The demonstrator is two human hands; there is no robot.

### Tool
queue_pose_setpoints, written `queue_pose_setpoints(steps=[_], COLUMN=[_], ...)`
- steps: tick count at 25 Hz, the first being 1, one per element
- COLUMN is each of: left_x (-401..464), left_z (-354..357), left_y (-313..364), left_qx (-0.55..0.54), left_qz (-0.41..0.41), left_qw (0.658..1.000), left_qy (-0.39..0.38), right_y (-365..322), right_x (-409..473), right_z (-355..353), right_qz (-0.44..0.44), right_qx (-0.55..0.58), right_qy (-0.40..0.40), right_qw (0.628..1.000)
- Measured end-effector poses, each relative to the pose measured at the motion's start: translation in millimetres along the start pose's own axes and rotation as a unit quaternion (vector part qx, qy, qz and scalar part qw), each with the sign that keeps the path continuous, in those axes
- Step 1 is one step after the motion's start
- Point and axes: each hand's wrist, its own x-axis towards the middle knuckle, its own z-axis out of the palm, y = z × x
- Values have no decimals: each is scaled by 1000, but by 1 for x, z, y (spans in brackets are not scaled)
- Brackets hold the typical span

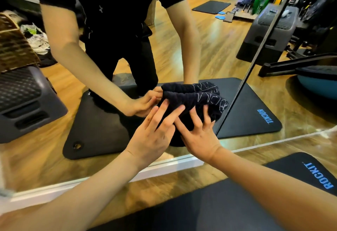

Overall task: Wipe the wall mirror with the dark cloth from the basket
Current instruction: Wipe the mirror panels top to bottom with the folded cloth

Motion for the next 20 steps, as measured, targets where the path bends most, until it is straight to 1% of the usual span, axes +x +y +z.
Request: queue_pose_setpoints(steps=[4,10,14,17,20], left_x=[-35,-95,-145,-188,-229], left_z=[-22,-56,-80,-105,-131], left_y=[-31,-88,-130,-168,-206], left_qx=[15,22,40,58,81], left_qz=[-8,-24,-47,-70,-69], left_qw=[1000,999,998,995,994], left_qy=[2,-19,-26,-33,-39], right_y=[-49,-129,-190,-248,-312], right_x=[18,50,74,95,116], right_z=[8,22,33,42,48], right_qz=[-8,-28,-60,-81,-70], right_qx=[-15,-6,10,15,24], right_qy=[-18,2,7,4,-2], right_qw=[1000,1000,998,997,997])
